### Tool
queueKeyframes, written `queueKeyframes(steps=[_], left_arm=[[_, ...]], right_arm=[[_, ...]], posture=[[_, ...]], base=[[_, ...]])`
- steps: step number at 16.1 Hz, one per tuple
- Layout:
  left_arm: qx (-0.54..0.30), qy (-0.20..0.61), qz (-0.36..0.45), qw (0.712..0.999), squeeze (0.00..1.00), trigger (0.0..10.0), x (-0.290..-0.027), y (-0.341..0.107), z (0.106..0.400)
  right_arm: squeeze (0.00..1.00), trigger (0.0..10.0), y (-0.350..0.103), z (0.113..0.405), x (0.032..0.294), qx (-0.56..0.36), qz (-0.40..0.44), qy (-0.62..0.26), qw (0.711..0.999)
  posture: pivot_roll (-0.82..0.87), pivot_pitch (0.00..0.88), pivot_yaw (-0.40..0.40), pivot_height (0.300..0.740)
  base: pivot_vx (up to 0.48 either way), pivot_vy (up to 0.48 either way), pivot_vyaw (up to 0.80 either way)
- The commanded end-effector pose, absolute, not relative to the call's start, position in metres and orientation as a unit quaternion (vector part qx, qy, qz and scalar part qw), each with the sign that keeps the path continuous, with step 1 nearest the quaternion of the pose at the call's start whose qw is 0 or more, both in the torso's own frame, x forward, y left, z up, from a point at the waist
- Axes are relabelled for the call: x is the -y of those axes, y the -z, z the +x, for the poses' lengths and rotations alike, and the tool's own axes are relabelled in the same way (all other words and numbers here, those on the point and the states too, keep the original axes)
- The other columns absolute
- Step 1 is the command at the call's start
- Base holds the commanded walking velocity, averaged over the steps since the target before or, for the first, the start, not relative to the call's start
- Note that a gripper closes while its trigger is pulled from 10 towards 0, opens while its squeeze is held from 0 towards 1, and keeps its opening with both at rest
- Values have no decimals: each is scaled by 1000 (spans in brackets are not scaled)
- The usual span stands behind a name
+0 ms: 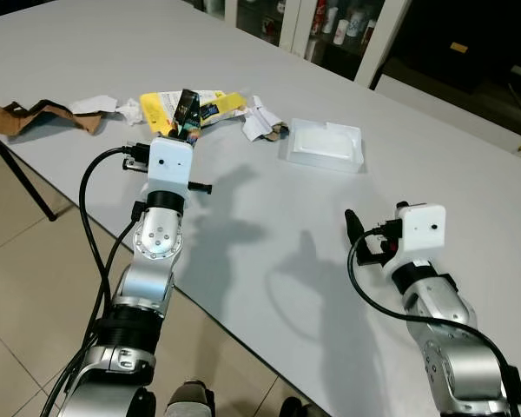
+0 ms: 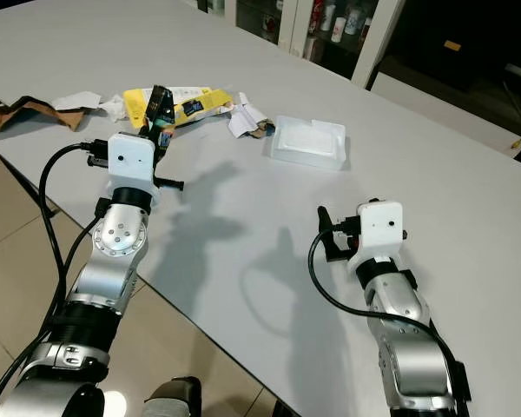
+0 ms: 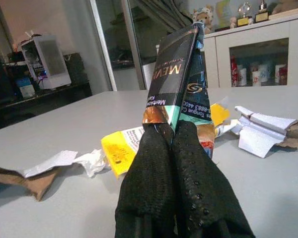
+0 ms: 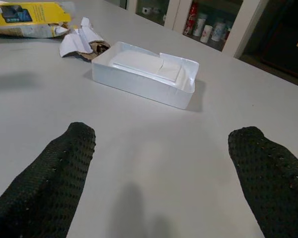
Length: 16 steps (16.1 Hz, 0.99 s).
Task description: Picking trash to rubbish bin
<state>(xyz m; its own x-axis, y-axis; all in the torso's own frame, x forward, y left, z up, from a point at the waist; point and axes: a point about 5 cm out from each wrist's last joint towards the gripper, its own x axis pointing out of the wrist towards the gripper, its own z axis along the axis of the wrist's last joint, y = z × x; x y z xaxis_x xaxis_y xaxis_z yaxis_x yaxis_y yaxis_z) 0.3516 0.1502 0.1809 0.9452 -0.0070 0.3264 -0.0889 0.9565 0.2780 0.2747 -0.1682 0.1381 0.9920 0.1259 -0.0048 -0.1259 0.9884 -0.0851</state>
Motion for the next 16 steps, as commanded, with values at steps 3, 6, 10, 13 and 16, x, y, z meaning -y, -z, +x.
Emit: queueKeyframes(steps=[3, 6, 10, 13, 16], left_arm=[[173, -28, 161, 971, 0, 10000, -153, -187, 347], [158, -24, 153, 975, 0, 10000, -154, -186, 346], [152, -11, 135, 979, 0, 10000, -155, -189, 348], [157, -11, 138, 978, 0, 10000, -159, -197, 349], [165, -13, 140, 976, 0, 10000, -164, -204, 351]], right_arm=[[0, 10000, -139, 284, 176, 5, -51, -58, 997], [0, 10000, -140, 291, 176, 10, -51, -60, 997], [0, 10000, -144, 294, 176, 19, -50, -59, 997], [0, 10000, -149, 300, 173, 36, -59, -64, 996], [0, 10000, -153, 308, 170, 46, -62, -72, 994]], posture=[[291, 186, -108, 740], [298, 189, -110, 740], [294, 196, -113, 740], [296, 205, -109, 740], [306, 219, -107, 740]], base=[[0, 0, 315], [0, 0, 313], [0, 0, 0], [0, 0, 0], [316, 0, 0]])
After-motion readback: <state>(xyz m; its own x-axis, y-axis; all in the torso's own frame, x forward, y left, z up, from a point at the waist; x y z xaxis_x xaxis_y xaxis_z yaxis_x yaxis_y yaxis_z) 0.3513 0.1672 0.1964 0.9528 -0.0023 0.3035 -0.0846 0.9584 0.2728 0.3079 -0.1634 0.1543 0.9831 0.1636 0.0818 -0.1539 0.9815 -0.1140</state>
